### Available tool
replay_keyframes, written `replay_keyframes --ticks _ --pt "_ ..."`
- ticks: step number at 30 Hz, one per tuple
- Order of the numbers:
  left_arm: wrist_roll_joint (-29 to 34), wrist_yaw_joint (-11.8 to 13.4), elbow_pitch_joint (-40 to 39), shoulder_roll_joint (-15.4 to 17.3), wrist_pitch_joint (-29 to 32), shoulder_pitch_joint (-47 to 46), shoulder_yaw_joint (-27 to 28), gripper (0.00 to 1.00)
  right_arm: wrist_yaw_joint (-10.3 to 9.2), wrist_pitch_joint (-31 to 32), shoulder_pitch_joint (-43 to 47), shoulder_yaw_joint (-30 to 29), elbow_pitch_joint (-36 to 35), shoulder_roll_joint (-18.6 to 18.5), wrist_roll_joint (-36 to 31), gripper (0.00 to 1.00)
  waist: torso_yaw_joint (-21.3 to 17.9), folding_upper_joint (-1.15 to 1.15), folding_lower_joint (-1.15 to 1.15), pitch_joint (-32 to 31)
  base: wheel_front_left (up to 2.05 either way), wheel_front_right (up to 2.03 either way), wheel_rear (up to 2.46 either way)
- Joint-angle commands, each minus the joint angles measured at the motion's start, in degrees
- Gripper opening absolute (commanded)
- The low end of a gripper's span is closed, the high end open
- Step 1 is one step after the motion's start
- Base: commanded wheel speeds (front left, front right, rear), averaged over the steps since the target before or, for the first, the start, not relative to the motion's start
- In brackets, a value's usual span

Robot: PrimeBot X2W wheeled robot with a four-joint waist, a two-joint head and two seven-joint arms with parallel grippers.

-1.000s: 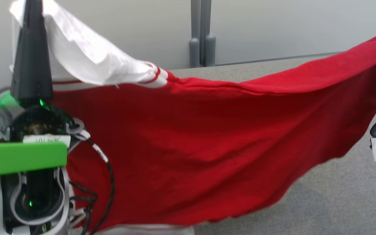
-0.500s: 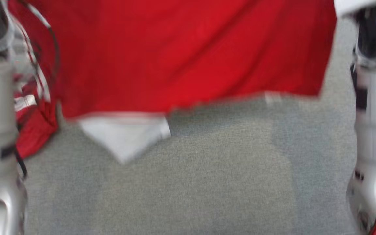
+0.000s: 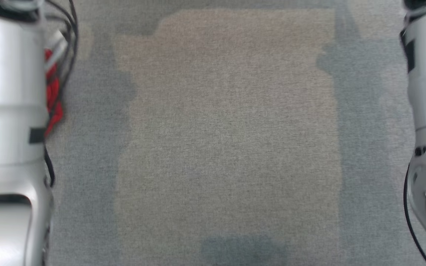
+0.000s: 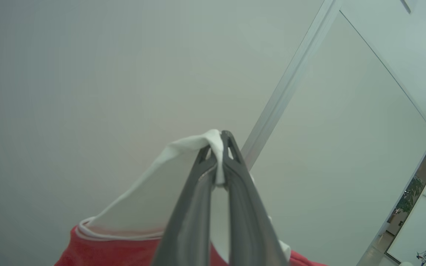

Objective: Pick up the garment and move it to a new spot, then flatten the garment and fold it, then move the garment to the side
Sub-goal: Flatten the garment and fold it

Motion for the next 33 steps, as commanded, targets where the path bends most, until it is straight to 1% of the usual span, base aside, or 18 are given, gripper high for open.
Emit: replay_keyframes --ticks 1,5,8,10,13,14,17,18,19,22,26,29,33 --pt "-0.4 -1.0 -0.1 -0.2 -0.8 2.7 -0.2 0.0 0.03 -1.1 2.3 0.9 1.3 -0.5 1.0 0.0 1.9 0.62 -0.01 2.1 0.0 0.0 0.0" --pt "-0.9 -3.0 -2.8 0.2 -1.7 12.1 -1.4 0.0 0.03 -3.3 8.4 6.3 4.1 -0.5 4.9 0.0 1.8 0.62 -0.01 2.0 0.0 0.0 0.0" --pt "-1.6 -3.4 -7.9 1.5 -2.2 20.1 -1.3 0.0 0.02 -4.0 13.1 10.5 3.4 -1.2 9.5 0.0 1.2 0.62 -0.01 1.3 0.0 0.0 0.0" --pt "-2.4 -2.6 -11.9 2.2 -1.7 25.7 -0.9 0.0 0.02 -4.6 15.9 13.3 2.1 -2.1 12.5 0.0 0.8 0.62 -0.01 0.8 0.0 0.0 0.0" --pt "-2.9 -0.9 -18.5 3.3 -1.3 33.4 -0.5 0.0 0.02 -5.5 19.9 15.6 -0.1 -3.6 16.9 0.0 0.5 0.62 -0.01 -0.2 0.0 0.0 0.0" --pt "-2.9 -0.9 -18.5 3.3 -1.3 33.4 -0.5 0.0 0.02 -5.5 19.9 15.6 -0.1 -3.6 16.9 0.0 0.5 0.62 -0.01 -0.2 0.0 0.0 0.0" --pt "-3.1 1.0 -24.6 3.8 -0.7 40.5 -0.5 0.0 0.02 -6.1 23.6 17.1 -3.0 -5.0 20.8 0.0 0.4 0.62 -0.01 -1.1 0.0 0.0 0.0" --pt "-3.3 2.1 -28.1 3.7 -0.8 44.4 -0.5 0.0 0.02 -6.5 26.1 17.8 -5.1 -5.9 22.9 0.0 0.4 0.62 -0.01 -1.7 0.0 0.0 0.0" --pt "-3.3 2.1 -28.1 3.7 -0.8 44.4 -0.5 0.0 0.02 -6.5 26.1 17.8 -5.1 -5.9 22.9 0.0 0.4 0.62 -0.01 -1.7 0.0 0.0 0.0" --pt "-3.6 3.4 -32.1 3.5 -0.4 50.1 -1.2 0.0 0.02 -7.0 30.0 18.4 -8.4 -6.8 25.3 0.0 0.4 0.62 -0.01 -2.6 0.0 0.0 0.0" --pt "-3.8 4.4 -35.0 3.1 -0.2 56.9 -2.6 0.0 0.02 -7.4 36.0 18.3 -13.0 -8.2 26.5 0.0 0.5 0.62 -0.01 -4.0 0.0 0.0 0.0" --pt "-3.9 5.5 -36.0 3.4 -0.1 61.6 -3.0 0.0 0.02 -7.6 40.8 17.5 -16.0 -8.9 26.0 0.0 0.5 0.62 -0.01 -5.4 0.0 0.0 0.0" --pt "-3.9 6.8 -35.9 3.9 -0.2 67.8 -3.4 0.0 0.02 -7.8 46.9 15.9 -18.9 -8.5 24.4 0.0 0.0 0.62 -0.01 -7.4 0.0 0.0 0.0"
